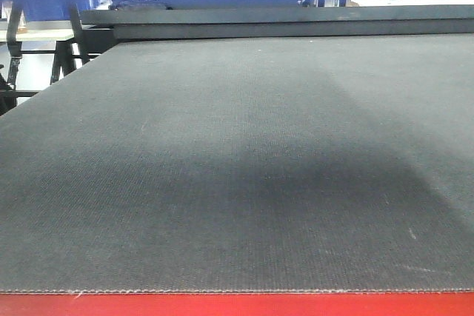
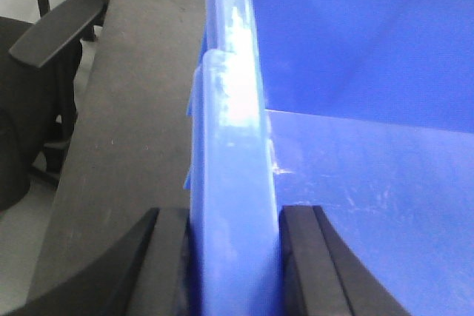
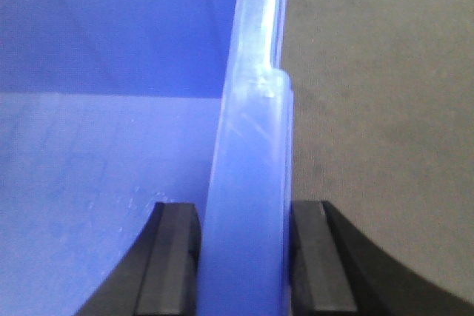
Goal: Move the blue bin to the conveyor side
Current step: 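Lower the blue bin onto the black conveyor surface with both grippers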
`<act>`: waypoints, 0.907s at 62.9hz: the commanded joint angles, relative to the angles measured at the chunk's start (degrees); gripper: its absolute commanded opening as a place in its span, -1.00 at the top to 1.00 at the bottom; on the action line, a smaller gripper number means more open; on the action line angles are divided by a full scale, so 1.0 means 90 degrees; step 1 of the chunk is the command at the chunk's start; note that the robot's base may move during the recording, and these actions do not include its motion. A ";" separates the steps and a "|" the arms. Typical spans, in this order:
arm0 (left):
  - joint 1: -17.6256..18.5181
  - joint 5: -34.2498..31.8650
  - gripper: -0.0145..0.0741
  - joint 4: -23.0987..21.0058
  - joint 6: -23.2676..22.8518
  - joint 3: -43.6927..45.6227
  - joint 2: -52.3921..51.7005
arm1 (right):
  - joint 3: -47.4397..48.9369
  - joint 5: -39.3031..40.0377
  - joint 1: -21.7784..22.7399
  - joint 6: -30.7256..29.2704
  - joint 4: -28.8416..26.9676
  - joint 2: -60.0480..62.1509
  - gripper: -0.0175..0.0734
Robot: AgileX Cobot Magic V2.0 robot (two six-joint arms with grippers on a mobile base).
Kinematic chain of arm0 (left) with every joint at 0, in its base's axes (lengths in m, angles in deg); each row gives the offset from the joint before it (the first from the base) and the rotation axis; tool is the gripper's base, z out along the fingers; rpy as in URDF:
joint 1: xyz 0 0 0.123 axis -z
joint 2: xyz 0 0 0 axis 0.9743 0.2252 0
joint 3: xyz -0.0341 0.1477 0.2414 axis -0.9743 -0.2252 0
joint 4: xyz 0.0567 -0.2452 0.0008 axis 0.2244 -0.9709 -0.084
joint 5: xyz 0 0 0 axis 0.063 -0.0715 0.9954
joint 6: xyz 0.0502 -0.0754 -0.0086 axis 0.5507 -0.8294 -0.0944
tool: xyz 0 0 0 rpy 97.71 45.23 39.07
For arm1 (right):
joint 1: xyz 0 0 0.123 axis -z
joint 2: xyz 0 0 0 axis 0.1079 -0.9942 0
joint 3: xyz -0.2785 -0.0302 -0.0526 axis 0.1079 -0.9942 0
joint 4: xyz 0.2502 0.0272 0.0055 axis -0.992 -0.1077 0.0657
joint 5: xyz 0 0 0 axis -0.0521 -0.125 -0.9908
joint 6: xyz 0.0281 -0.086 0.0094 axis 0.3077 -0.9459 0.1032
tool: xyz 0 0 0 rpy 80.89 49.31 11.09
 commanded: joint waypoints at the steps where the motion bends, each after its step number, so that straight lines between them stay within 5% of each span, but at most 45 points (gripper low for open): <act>1: -0.0005 -0.1435 0.71 0.0180 0.0061 -0.0403 0.0051 | -0.0140 0.1025 0.0059 -0.0133 0.0406 -0.0107 0.81; 10: -0.0005 -0.2927 0.71 0.0167 0.0061 -0.1290 0.0410 | -0.1324 0.2650 0.0070 -0.0133 0.0525 -0.0197 0.81; 19: 0.0129 -0.3493 0.71 0.0167 0.0073 -0.1619 0.0874 | -0.2080 0.3776 0.0101 -0.0133 0.0525 -0.0300 0.81; 32: 0.0571 -0.3944 0.71 0.0167 0.0073 -0.1619 0.1613 | -0.2243 0.3992 0.0421 -0.0123 0.0418 -0.0831 0.81; 57: 0.0616 -0.4037 0.71 0.0215 0.0073 -0.1619 0.2026 | -0.2243 0.4527 0.0513 -0.0123 0.0418 -0.1514 0.81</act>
